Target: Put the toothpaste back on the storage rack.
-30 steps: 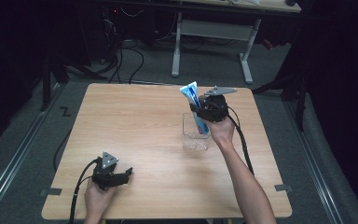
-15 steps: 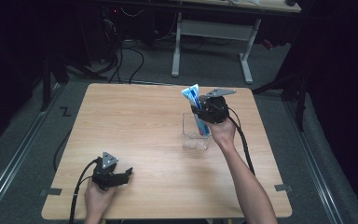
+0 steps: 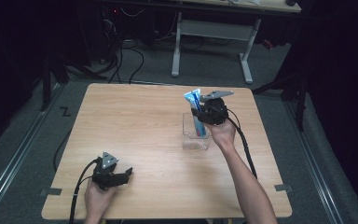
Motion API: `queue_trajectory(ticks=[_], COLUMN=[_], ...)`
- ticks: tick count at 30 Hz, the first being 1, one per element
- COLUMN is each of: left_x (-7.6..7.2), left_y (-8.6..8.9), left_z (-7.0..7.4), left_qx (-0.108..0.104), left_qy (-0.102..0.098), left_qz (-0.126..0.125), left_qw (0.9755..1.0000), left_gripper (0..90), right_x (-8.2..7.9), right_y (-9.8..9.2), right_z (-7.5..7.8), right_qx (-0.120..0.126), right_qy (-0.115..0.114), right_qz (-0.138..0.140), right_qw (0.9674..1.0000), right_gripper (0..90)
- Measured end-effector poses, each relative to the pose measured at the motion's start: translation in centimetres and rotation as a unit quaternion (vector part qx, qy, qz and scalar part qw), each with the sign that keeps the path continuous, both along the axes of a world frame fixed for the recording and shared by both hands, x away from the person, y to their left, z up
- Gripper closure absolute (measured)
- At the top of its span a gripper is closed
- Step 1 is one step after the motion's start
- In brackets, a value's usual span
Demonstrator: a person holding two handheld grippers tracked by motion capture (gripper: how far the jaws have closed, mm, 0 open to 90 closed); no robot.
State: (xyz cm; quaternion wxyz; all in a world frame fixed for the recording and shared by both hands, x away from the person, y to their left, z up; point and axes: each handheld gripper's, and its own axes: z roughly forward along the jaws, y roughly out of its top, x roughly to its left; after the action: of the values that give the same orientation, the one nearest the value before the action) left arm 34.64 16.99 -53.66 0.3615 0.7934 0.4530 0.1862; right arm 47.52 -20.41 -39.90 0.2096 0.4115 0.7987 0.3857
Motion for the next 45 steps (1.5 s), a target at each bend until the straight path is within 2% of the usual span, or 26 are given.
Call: queue_trajectory(ticks=[23,38,45], left_x=[0.0,0.0,0.0], left_y=[0.0,0.0,-0.1], left_z=[0.0,0.0,0.0], left_qx=[0.0,0.0,0.0], left_qy=[0.0,0.0,-0.001], left_qz=[0.001,0.0,0.001], left_qw=[1.0,1.0,1.0], left_gripper=[23.1,23.1,23.1], right_x=[0.2,0.3,-0.2], right_y=[0.1,0.0,-0.3], right_z=[-2.1,-1.9,-1.6], right_qx=[-0.017,-0.007,-0.004], right_qy=[0.032,0.043,0.047], right_qz=[0.006,0.013,0.023], right_qw=[0.9993,0.999,0.9986], right_gripper=[66.5,62.8,62.6])
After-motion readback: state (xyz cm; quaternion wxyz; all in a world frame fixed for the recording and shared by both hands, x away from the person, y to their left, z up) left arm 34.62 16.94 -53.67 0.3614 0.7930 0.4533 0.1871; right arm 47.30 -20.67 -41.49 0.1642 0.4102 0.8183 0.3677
